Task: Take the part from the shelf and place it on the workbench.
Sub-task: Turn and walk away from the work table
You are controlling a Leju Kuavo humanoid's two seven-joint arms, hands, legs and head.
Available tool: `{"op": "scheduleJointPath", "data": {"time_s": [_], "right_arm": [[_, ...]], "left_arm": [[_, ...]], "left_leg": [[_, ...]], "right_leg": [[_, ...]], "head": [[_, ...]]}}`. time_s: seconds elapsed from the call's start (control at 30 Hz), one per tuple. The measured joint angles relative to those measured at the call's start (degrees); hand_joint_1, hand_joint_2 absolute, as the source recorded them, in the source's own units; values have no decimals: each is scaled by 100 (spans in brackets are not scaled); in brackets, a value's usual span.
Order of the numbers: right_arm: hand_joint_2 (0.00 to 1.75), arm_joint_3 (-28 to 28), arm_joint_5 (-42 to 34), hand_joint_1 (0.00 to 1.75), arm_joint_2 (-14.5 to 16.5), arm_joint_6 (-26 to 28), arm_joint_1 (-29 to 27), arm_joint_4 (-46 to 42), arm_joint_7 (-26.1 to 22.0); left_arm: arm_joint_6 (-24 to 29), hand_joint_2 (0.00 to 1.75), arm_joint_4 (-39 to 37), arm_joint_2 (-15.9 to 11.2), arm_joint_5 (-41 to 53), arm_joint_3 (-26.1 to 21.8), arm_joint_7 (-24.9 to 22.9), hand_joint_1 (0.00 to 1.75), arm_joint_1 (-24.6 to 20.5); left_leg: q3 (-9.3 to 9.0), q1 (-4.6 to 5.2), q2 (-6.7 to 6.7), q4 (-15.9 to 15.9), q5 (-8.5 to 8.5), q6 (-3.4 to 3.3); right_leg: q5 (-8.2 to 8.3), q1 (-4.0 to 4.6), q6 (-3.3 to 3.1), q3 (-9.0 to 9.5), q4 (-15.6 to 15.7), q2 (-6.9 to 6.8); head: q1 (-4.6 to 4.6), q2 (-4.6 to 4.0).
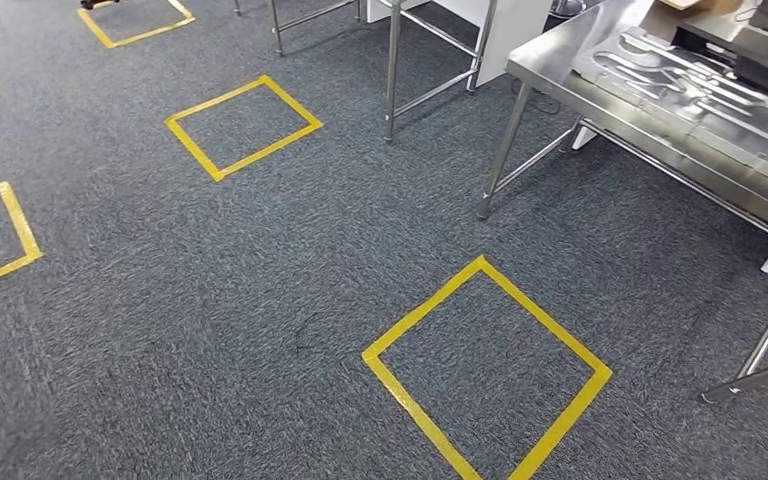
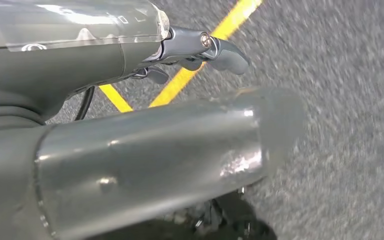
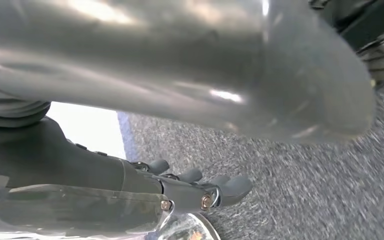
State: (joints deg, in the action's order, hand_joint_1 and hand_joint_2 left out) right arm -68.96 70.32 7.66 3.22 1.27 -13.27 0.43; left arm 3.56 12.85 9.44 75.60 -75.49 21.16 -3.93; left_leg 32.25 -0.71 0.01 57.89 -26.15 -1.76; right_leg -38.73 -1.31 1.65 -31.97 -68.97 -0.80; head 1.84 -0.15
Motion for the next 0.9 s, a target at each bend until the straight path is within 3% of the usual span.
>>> {"op": "scheduleJointPath", "data": {"time_s": [0.03, 0.07, 0.13, 0.2, 0.27, 0.33, 0.4, 0.47, 0.53, 0.57, 0.6, 0.67, 0.73, 0.77, 0.83, 0.9], "right_arm": [[0, -3, 2, 0, 14, -3, -13, 1, 3], [0, -5, 5, 0, 21, -10, -22, 1, 7], [0, -9, 19, 0, 27, -32, -27, 2, 13], [0, -20, 36, 0, 27, -66, -30, 2, 19], [0, -32, 49, 0, 27, -109, -24, 2, 23], [0, -36, 57, 0, 27, -162, -6, 3, 30], [0, -38, 67, 0, 25, -226, 1, 8, 44], [0, -42, 84, 0, 20, -275, -18, 15, 56], [0, -43, 108, 0, -3, -296, -37, 24, 62], [0, -43, 119, 0, -24, -301, -35, 33, 62], [0, -43, 127, 0, -48, -305, -29, 44, 62], [0, -43, 139, 0, -86, -318, -16, 66, 62], [0, -43, 149, 0, -100, -326, -9, 76, 62], [0, -43, 153, 0, -101, -326, -3, 79, 61], [0, -43, 162, 0, -102, -326, 25, 81, 59], [0, -44, 176, 0, -98, -326, 47, 81, 52]], "left_arm": [[1, 0, 0, -1, 0, 0, 0, 0, 0], [2, 0, 0, -1, 0, -1, 0, 0, 6], [8, 0, 0, -2, 1, -1, -2, 0, 19], [23, 0, 0, 5, 4, -1, -4, 0, 17], [48, 0, 0, 11, 9, 0, -6, 0, 5], [68, 0, 1, 5, 13, 0, -8, 0, 14], [79, 0, 4, -9, 17, -1, -14, 0, 31], [84, 0, 8, -19, 19, -1, -20, 0, 26], [84, 0, 8, -20, 18, 0, -22, 0, 15], [85, 0, 8, -22, 17, 0, -22, 0, 16], [85, 0, 8, -28, 17, -1, -23, 0, 22], [85, 0, 11, -43, 17, -2, -25, 0, 30], [85, 0, 13, -51, 17, -1, -27, 0, 19], [86, 0, 13, -52, 17, -1, -28, 0, 16], [93, 0, 13, -52, 17, -2, -30, 0, 27], [105, 0, 13, -52, 17, -2, -30, 0, 37]], "left_leg": [[15, 20, -75, 4, 8, -13], [22, 41, -154, 10, 13, -20], [15, 75, -309, 25, 16, -23], [27, 98, -444, 48, 18, -10], [75, 92, -556, 62, 40, 43], [115, 73, -661, 59, 72, 118], [191, 83, -528, 201, -22, 179], [442, 77, -239, 736, -344, 231], [745, 34, -102, 1397, -646, 283], [802, 15, -70, 1542, -670, 302], [752, -1, -44, 1483, -591, 319], [360, -19, 78, 811, -264, 336], [15, 1, 229, 197, -83, 292], [-37, 14, 260, 86, -77, 253], [-13, 30, 184, 67, -69, 163], [-18, 20, 106, 23, -32, 83]], "right_leg": [[-68, 5, -11, -165, -291, 34], [-14, 9, -29, -250, -399, 50], [398, 28, -95, -134, 10, 115], [790, 49, -195, 116, 724, 359], [892, 66, -246, 213, 1058, 509], [918, 60, -264, 227, 1122, 412], [972, 28, -300, 275, 1220, 283], [1001, 21, -322, 301, 1273, 130], [995, 29, -328, 291, 1265, -28], [988, 28, -323, 288, 1259, -101], [978, 22, -312, 288, 1250, -169], [943, 3, -263, 300, 1215, -287], [896, 15, -193, 309, 1169, -384], [882, 32, -160, 314, 1156, -421], [876, 38, -100, 329, 1161, -482], [774, 12, -41, 308, 1059, -354]], "head": [[0, 0], [0, 0], [0, 0], [0, 0], [1, 0], [1, 0], [1, 0], [1, 0], [1, 0], [1, 0], [2, 0], [2, 0], [2, 0], [1, 0], [1, 0], [1, 0]]}}
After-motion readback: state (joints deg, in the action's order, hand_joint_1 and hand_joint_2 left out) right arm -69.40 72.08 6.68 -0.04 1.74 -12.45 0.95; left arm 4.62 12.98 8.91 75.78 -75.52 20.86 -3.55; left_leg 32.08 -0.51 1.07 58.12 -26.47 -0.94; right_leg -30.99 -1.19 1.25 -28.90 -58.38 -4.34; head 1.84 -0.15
